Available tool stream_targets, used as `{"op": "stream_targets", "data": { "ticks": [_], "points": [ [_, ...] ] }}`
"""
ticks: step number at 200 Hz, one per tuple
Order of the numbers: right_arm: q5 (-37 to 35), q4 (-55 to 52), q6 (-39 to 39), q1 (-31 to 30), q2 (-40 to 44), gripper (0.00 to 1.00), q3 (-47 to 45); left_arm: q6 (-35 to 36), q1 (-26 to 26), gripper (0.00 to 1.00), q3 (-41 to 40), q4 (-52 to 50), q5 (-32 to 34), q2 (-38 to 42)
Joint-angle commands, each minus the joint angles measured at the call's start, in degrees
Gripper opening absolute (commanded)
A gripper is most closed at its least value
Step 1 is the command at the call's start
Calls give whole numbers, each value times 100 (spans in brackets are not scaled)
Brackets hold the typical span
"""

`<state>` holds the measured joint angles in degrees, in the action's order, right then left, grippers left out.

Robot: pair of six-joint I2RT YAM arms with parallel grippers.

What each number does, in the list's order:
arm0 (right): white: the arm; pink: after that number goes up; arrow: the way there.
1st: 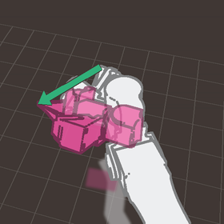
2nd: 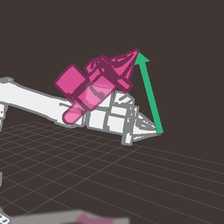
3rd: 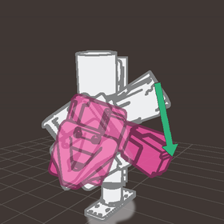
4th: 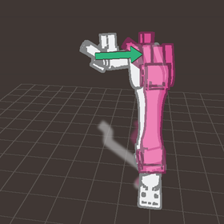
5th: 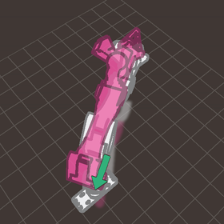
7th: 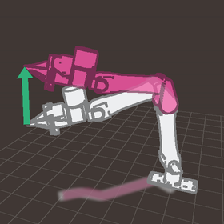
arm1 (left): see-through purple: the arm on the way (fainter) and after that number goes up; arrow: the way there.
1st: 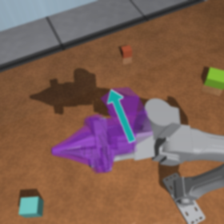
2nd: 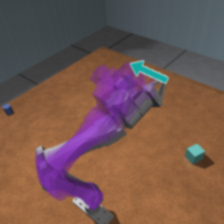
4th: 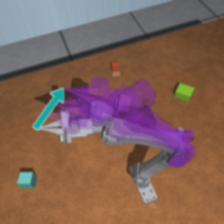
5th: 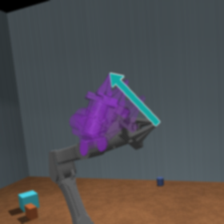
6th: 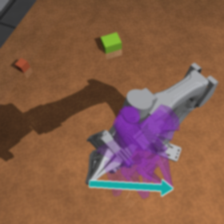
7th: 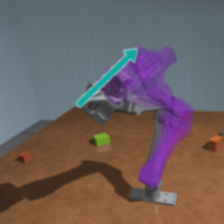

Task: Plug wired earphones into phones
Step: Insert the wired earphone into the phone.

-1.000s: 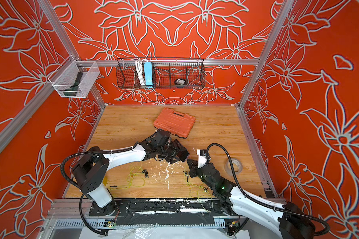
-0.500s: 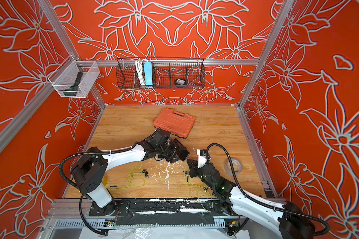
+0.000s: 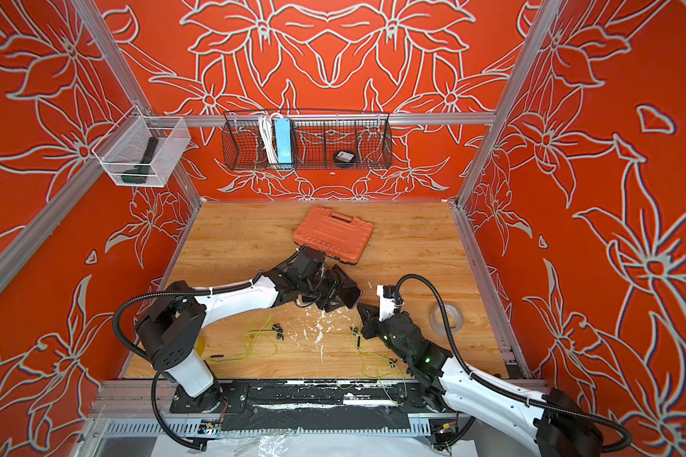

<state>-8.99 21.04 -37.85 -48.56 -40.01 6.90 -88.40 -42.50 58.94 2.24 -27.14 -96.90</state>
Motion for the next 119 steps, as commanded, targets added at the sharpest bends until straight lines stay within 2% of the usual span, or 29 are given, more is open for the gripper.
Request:
{"op": "stream_targets", "data": {
  "ticks": [1,119],
  "points": [
    [-94,-18,85,11,-28,0,141,-90,-65,57,-1,251,-204,207],
    [-163,-97,129,8,17,0,132,-54,-162,56,70,184,-178,167]
  ]
}}
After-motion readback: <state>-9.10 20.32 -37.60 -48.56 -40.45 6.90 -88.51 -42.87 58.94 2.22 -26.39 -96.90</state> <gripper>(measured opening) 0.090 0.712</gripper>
